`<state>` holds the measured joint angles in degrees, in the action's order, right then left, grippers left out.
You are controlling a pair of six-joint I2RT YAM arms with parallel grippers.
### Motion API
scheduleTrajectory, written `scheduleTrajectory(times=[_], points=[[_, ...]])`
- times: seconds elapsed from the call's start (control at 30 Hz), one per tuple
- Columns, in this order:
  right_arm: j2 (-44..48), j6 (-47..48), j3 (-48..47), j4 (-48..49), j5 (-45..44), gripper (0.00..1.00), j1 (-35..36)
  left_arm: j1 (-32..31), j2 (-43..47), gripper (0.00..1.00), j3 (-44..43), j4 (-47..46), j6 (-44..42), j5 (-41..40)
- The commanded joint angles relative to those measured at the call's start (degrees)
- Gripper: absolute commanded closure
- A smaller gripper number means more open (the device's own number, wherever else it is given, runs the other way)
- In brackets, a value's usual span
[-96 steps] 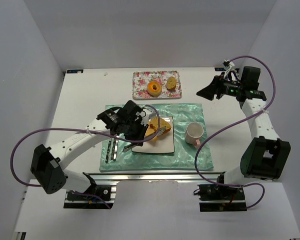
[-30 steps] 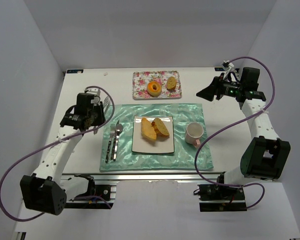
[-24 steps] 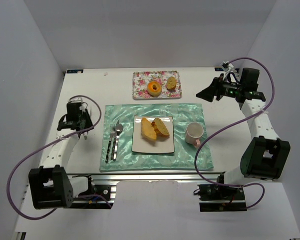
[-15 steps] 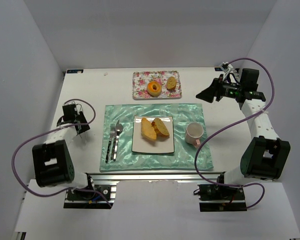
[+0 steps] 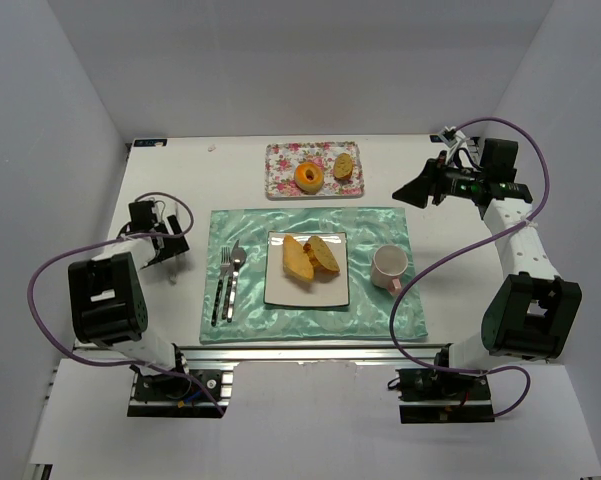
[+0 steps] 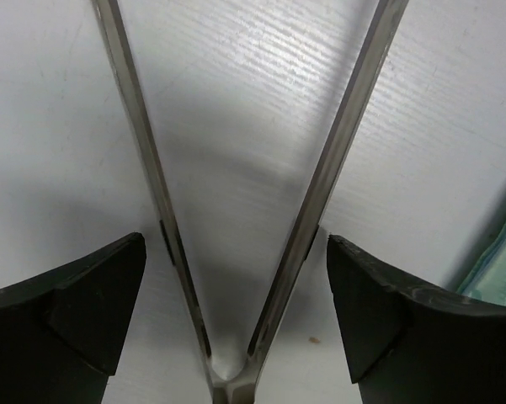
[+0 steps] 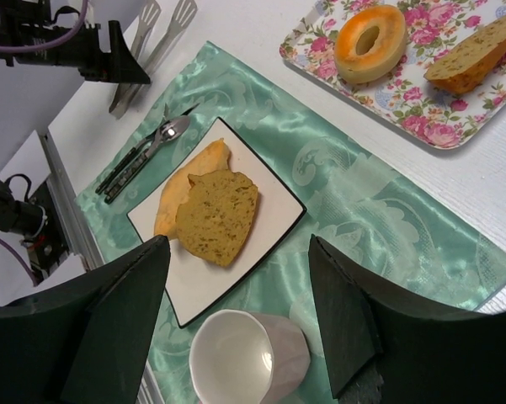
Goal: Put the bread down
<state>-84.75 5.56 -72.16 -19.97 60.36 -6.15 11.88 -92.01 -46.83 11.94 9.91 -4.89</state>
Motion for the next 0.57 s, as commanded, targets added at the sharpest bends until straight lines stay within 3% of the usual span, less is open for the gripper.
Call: scheduleTrajectory(times=[0.0, 0.07, 0.1, 0.33, 0.37, 0.53], points=[[1.4, 3.7, -1.9, -3.3, 0.2, 0.28, -0.2, 0.2, 5.7, 0.02, -2.0, 3.9, 0.9, -0.6], [1.2, 5.0, -2.4, -5.0, -0.7, 0.24, -0.2, 0.2, 8.8, 0.02, -1.7, 4.3, 1.1, 0.7], [1.1, 5.3, -2.8, -6.3, -1.0, 0.11, -0.2, 0.2, 12.4, 0.02, -1.3, 4.7, 1.1, 1.3], [-0.1, -1.2, -5.2, -10.2, -15.2, 0.11, -0.2, 0.2, 27.9, 0.02, -0.9, 6.3, 6.7, 15.8], [0.3, -2.1, -5.1, -9.9, -17.2, 0.11, -0.2, 0.2, 29.4, 0.02, 0.1, 5.5, 7.6, 19.9], [4.3, -4.6, -1.9, -2.9, -22.0, 0.11, -0.3, 0.2, 38.9, 0.02, 3.6, 3.2, 11.1, 24.9]])
